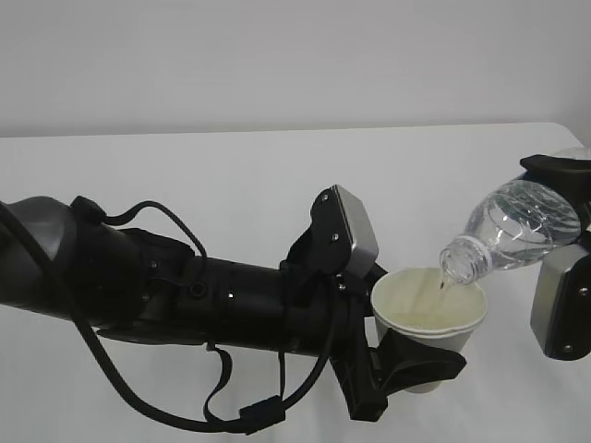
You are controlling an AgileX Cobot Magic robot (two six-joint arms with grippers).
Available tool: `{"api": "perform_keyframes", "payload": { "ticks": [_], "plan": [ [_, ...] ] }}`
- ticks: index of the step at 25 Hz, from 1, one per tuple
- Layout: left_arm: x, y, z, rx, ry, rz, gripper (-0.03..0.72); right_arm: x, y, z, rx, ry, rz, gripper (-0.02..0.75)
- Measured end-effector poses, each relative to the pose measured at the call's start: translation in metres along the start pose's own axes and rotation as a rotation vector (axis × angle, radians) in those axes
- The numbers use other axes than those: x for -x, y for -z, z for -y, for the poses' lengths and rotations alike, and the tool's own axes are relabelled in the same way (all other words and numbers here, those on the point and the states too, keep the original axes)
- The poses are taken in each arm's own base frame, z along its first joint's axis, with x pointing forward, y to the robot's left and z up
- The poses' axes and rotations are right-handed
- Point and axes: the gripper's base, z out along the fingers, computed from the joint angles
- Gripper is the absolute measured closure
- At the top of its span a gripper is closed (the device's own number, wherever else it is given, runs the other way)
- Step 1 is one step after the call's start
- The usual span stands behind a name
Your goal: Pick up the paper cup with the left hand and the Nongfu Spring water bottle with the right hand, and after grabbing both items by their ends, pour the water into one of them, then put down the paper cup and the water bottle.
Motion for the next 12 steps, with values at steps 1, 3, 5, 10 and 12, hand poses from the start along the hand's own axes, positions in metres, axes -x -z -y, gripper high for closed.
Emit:
{"api": "perform_keyframes", "payload": {
  "ticks": [1,3,5,10,12],
  "plan": [
    [0.0,0.0,0.0,0.0,0.0,0.0,0.215,0.0,0.0,0.0,0.0,0.0,0.0,0.31],
    [-0.0001,0.0,-0.0001,0.001,0.0,-0.001,0.215,-0.0001,0.0,0.0,0.0,-0.001,-0.001,0.31],
    [-0.0001,0.0,-0.0001,0.001,0.0,-0.001,0.215,-0.0001,0.0,0.0,0.0,-0.001,-0.001,0.31],
    [-0.0001,0.0,-0.0001,0.001,0.0,-0.001,0.215,-0.0001,0.0,0.0,0.0,-0.001,-0.001,0.31],
    [-0.0003,0.0,-0.0002,0.002,0.0,-0.003,0.215,-0.0001,0.0,0.0,0.0,-0.001,-0.001,0.31]
  ]
}}
